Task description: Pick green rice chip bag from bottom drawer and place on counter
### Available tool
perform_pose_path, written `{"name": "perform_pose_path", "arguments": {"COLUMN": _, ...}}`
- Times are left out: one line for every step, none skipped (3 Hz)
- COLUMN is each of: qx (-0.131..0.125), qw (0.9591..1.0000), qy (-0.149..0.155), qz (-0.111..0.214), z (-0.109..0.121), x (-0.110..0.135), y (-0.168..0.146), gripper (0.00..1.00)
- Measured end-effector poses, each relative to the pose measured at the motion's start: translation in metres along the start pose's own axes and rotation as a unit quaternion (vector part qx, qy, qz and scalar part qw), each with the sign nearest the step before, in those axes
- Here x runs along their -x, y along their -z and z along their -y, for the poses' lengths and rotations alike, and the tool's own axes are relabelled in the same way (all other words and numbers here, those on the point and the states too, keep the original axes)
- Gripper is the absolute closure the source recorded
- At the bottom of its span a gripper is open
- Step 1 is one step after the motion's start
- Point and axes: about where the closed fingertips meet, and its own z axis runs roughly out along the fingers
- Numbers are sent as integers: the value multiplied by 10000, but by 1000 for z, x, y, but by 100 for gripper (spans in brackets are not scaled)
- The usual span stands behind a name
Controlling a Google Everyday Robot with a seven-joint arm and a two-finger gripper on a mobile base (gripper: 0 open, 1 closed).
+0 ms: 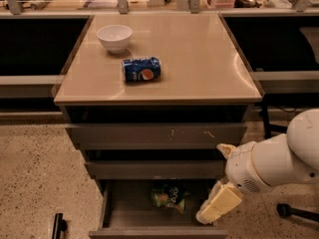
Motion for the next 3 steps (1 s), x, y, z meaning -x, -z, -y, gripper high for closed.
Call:
{"name": "perform_pose_path", "arguments": {"qx": 63, "qw": 9990, "qy": -347, "qz": 257, "z": -2, "x": -18, "y": -31, "gripper": 0}}
{"name": "perform_pose_path", "arguments": {"qx": 270, "qw": 9906, "qy": -1030, "qz": 856, "z": -16, "x": -58, "y": -98, "gripper": 0}}
{"name": "perform_pose_path", "arguments": {"qx": 191, "qw": 9855, "qy": -1309, "qz": 1062, "z": -3, "x": -71, "y": -123, "gripper": 0}}
